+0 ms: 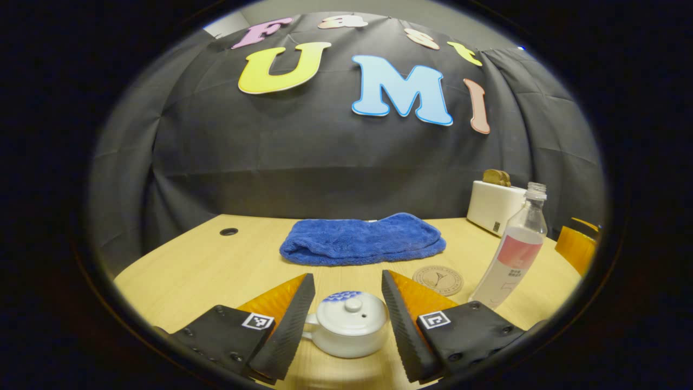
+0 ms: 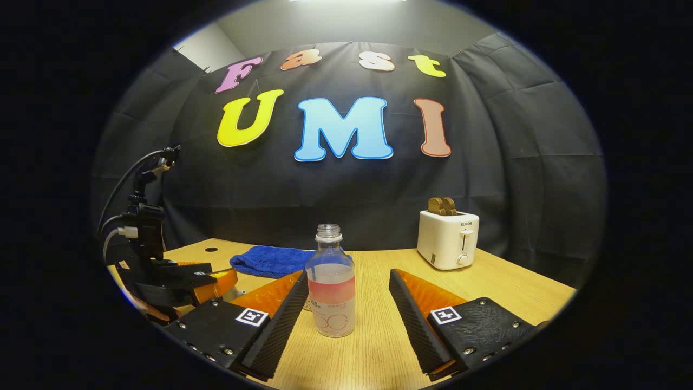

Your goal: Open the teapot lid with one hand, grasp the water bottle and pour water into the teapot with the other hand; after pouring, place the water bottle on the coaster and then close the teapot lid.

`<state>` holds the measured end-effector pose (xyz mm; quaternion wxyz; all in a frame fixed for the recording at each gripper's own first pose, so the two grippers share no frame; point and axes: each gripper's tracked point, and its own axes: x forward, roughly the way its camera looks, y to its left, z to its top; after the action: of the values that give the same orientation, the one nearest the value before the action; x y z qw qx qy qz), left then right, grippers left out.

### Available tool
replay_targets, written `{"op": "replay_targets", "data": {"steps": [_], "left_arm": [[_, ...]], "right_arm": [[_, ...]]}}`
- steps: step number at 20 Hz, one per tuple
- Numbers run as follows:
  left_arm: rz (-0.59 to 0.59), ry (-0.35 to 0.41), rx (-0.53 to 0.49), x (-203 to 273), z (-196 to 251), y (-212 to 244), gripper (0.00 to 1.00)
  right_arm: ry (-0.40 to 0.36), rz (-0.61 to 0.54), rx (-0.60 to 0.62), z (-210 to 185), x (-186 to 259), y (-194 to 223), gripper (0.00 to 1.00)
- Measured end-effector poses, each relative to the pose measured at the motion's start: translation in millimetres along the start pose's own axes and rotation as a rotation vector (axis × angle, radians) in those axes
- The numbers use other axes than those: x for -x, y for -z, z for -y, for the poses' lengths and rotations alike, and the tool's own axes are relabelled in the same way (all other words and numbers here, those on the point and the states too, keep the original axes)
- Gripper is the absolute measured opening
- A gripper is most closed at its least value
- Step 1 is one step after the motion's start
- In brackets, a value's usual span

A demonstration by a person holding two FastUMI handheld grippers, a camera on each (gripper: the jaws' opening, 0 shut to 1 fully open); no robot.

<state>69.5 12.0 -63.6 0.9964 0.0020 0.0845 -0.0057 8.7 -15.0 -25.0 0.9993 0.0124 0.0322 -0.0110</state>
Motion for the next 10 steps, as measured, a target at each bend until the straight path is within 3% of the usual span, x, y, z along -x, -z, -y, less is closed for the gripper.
{"op": "replay_targets", "data": {"steps": [10], "left_arm": [[-0.033, -0.012, -0.046, -7, 1, 8, 0.74]], "right_arm": [[0.007, -0.021, -0.023, 5, -1, 8, 0.94]]}}
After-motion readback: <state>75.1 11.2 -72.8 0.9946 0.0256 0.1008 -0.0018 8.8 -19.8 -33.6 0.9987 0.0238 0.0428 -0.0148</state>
